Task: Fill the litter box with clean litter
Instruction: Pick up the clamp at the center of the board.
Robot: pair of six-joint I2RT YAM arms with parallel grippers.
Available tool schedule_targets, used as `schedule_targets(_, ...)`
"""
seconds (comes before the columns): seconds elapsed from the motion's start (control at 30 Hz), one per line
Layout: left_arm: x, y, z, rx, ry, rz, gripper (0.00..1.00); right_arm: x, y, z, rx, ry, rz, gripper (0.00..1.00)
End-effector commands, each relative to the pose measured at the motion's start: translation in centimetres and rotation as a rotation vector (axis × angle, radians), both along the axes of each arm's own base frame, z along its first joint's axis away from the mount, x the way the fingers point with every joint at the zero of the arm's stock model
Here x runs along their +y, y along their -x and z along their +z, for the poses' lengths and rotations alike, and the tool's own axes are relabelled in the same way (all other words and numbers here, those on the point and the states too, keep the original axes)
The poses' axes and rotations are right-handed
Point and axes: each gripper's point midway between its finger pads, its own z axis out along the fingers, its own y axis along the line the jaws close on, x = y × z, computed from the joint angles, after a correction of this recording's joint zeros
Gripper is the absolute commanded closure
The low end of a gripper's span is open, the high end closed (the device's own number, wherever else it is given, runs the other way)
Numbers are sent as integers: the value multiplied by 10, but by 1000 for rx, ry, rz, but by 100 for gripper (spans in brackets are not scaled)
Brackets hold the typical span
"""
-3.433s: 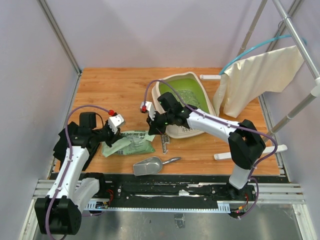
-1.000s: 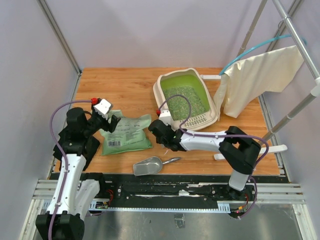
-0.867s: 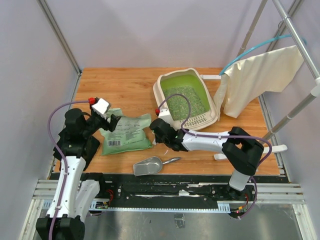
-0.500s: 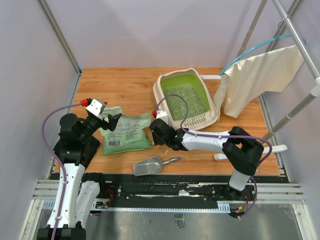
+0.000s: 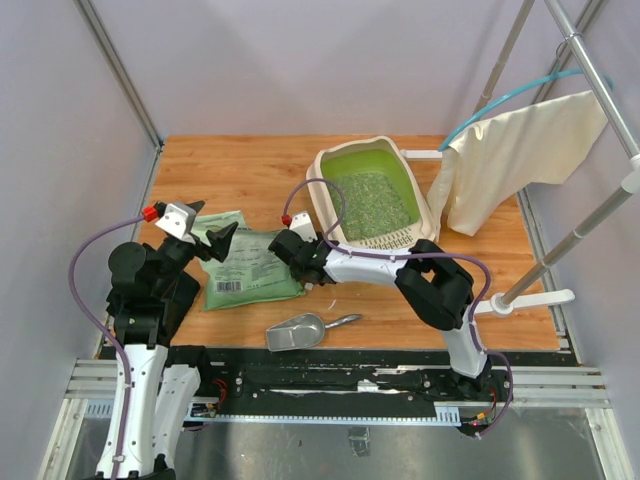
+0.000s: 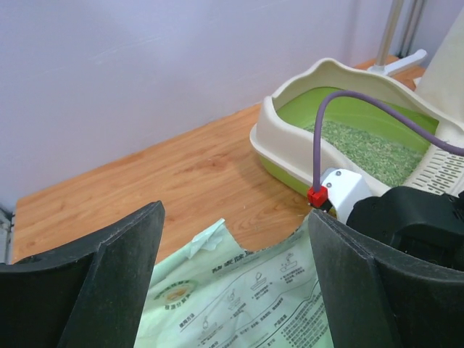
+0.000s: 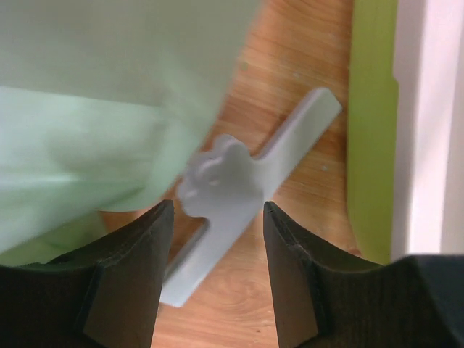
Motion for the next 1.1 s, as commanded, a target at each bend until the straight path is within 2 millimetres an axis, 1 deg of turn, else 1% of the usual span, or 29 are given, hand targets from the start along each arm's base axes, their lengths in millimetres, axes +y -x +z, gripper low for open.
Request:
schedule_targets(0.0,9,1,12,-27,-24,53,15,-30,-12,0,-37,133,-75,47)
schedule_targets(0.07,10,1,12,-25,-28,59,15,-28,-12,-7,-26,148,-70,48)
schedule_targets(0.17,10,1,12,-22,-30,54,15,-27,-12,-12,-12,159,-67,53)
schedule_targets(0.2,9,2,12,-22,-32,52,15,-27,-12,-11,-13,159,-66,57)
schedule_targets(0.3,10,3,12,-22,-40,53,15,-25,-12,-7,-16,143,-44,73)
schedule_targets(0.37,10,3,11,-20,-45,54,15,-24,-11,-1,-17,121,-34,80)
schedule_targets(0.43,10,3,9,-15,-49,54,15,-23,-10,5,-27,97,-27,90)
schedule_targets(0.53,10,4,9,-16,-52,52,15,-24,-9,14,-45,74,-15,97)
schedule_targets(0.57,10,5,10,-19,-53,53,15,-25,-9,22,-60,58,-17,99)
schedule_targets(0.7,10,7,13,-31,-49,56,15,-26,-11,38,-92,36,-17,99)
schedule_targets(0.83,8,9,11,-23,-45,44,14,-22,-9,48,-98,-17,3,99)
schedule_targets(0.9,7,10,10,-18,-40,36,15,-23,-12,49,-93,-25,5,99)
schedule_targets(0.97,4,11,10,-17,-27,25,15,-19,-12,53,-75,-52,34,99)
schedule_targets(1.03,-3,16,12,-17,-4,-19,14,-16,-7,67,-78,-113,62,99)
schedule_targets(1.07,-8,18,12,-16,11,-48,14,-11,-1,79,-78,-168,97,99)
